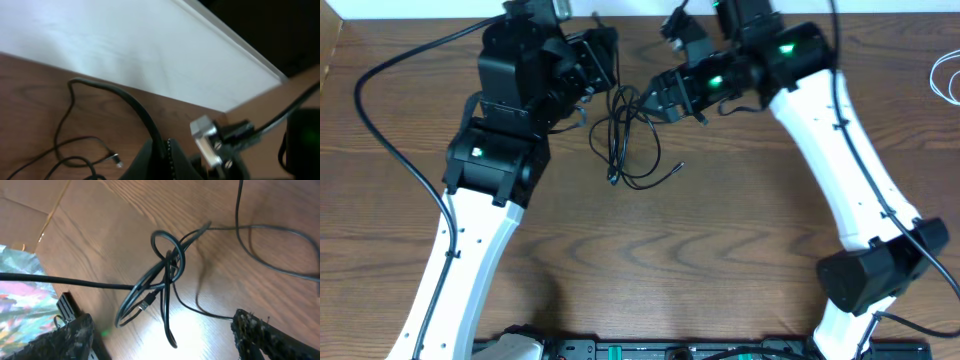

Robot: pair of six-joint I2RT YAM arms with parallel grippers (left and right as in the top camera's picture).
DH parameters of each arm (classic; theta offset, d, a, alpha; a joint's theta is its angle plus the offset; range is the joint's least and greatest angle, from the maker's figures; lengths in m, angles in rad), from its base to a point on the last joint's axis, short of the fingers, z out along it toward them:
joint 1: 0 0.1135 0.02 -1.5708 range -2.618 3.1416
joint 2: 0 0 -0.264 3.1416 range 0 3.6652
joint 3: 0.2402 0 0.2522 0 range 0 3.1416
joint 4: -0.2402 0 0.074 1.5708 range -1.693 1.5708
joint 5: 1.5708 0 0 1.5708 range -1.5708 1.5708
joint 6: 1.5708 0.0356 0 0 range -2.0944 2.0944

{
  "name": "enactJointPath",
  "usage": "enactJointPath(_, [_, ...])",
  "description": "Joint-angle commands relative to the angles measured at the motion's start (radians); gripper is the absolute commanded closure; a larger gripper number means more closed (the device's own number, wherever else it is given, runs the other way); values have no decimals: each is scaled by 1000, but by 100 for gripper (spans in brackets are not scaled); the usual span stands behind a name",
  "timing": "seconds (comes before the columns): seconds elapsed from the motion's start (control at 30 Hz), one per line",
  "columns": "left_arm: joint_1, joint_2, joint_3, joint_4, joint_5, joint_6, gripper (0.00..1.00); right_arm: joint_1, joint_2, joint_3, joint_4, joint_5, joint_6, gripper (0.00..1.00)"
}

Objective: Untangle cables

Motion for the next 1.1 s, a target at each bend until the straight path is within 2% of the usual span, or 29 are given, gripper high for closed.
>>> enactJointPath(0.0, [46,-1,10,-19,-50,-76,93,58,32,-8,38,79,132,14])
enactJointPath(0.3, [59,-1,10,-72,-92,-80,93,162,95,-8,135,185,285,18])
enactJointPath(0.53, [59,-1,10,-72,-103,-80,93,211,159,-9,158,230,307,32])
enactJointPath(0.7, [59,-2,10,-72,-102,-80,93,212,209,-9,158,291,336,46])
enactJointPath(1.07, [111,-55,10,-71,-99,-88,93,129,267,-12,138,417,336,95])
